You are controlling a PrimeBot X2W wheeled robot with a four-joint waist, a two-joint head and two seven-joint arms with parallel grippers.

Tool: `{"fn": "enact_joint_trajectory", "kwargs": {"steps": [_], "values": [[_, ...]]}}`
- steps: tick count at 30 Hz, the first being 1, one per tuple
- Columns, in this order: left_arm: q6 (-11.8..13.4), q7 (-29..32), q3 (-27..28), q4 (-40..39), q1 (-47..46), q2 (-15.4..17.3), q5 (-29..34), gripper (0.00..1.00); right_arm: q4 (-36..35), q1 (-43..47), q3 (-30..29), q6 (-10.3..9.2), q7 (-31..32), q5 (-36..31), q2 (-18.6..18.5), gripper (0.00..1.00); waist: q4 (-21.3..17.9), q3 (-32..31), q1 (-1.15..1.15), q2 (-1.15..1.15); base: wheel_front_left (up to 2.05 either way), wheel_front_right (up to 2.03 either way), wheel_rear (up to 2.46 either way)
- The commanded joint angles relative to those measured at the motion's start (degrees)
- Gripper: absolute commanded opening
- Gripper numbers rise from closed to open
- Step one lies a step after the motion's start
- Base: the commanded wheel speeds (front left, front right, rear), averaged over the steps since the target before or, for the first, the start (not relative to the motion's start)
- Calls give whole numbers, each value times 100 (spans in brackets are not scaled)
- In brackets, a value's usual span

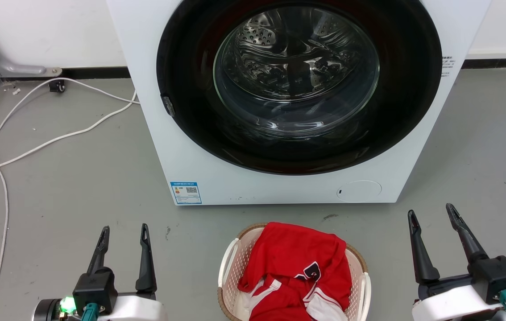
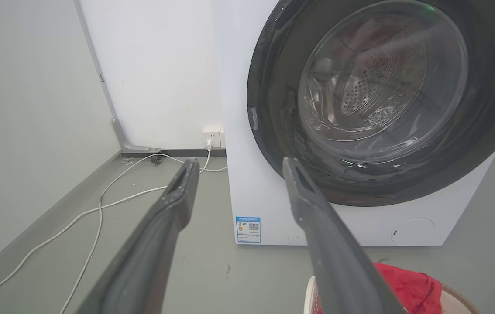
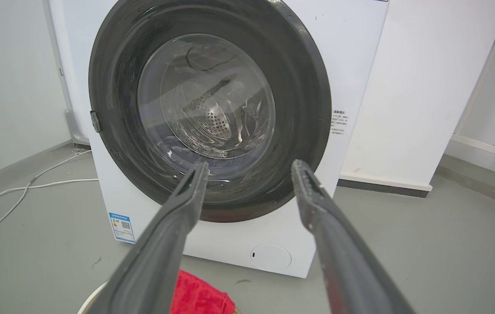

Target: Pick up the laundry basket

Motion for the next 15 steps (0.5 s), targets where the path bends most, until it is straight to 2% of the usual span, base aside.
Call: {"fn": "enact_joint_trajectory", "kwargs": {"steps": [1,15], "values": [[-10,-16,7,-3,50,-7,-8,100,19,40,-10,-2,-11,35,-25,100,2,-1,0,0,0,0,0],[-44,-16,37,3,68,-16,-29,100,36,11,23,-2,-11,86,-25,100,-32,41,0,0,0,0,0]]}}
